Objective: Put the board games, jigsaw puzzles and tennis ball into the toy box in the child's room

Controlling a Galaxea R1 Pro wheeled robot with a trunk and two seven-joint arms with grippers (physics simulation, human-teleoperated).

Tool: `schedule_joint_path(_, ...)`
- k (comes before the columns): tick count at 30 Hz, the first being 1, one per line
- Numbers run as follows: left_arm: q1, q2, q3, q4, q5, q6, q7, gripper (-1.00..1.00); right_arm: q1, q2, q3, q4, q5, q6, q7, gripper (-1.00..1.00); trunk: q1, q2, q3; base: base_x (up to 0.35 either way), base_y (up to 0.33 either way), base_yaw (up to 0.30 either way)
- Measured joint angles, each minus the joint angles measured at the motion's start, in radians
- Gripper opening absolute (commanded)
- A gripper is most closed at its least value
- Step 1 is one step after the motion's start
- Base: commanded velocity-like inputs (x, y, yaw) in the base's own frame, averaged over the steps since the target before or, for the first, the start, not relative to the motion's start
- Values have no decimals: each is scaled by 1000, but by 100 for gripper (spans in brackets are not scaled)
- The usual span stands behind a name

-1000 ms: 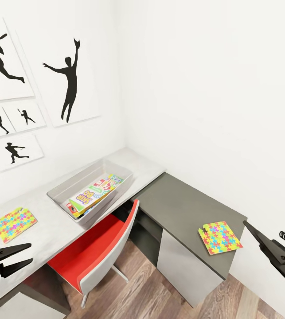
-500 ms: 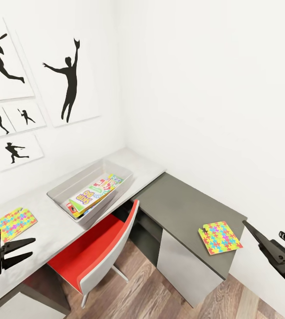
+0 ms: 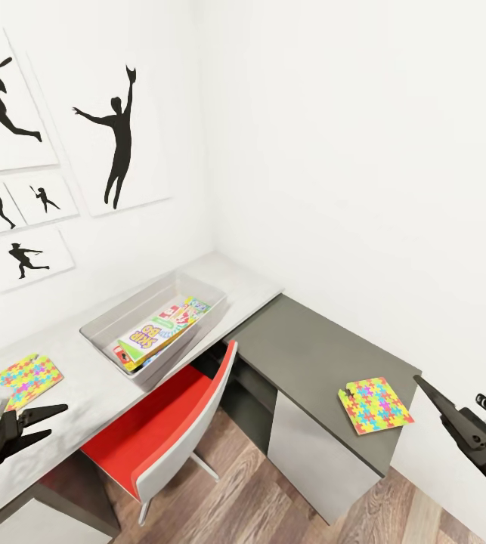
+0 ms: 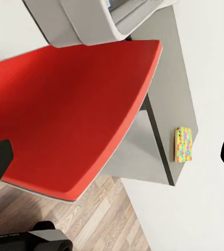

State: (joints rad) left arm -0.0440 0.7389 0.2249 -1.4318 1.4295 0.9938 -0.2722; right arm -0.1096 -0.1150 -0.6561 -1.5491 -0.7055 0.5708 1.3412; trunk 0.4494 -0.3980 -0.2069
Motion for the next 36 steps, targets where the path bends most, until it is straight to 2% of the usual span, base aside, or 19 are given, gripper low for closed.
schedule_joint_path(4, -2, -2, 2, -1, 0, -2, -8, 100, 0, 1, 0, 0, 0, -3, 0, 100, 0, 0, 2, 0, 0, -77)
schedule_joint_path(12, -3, -3, 3, -1, -3, -3, -96, 100, 0, 0, 0, 0, 0, -3, 0, 100, 0, 0, 10, 0, 0, -179)
schedule_joint_path(15, -3, -3, 3, -1, -4, -4, -111, 100, 0, 0, 0, 1, 0, -2, 0, 100, 0, 0, 13, 0, 0, -207)
schedule_joint_path(30, -2, -3, 3, -1, -4, -4, -123, 100, 0, 0, 0, 0, 0, -3, 1, 100, 0, 0, 31, -4, 0, -212)
schedule_joint_path(36, -2, -3, 3, -1, -4, -4, -124, 100, 0, 0, 0, 0, -1, -3, 2, 100, 0, 0, 38, -133, 0, -184)
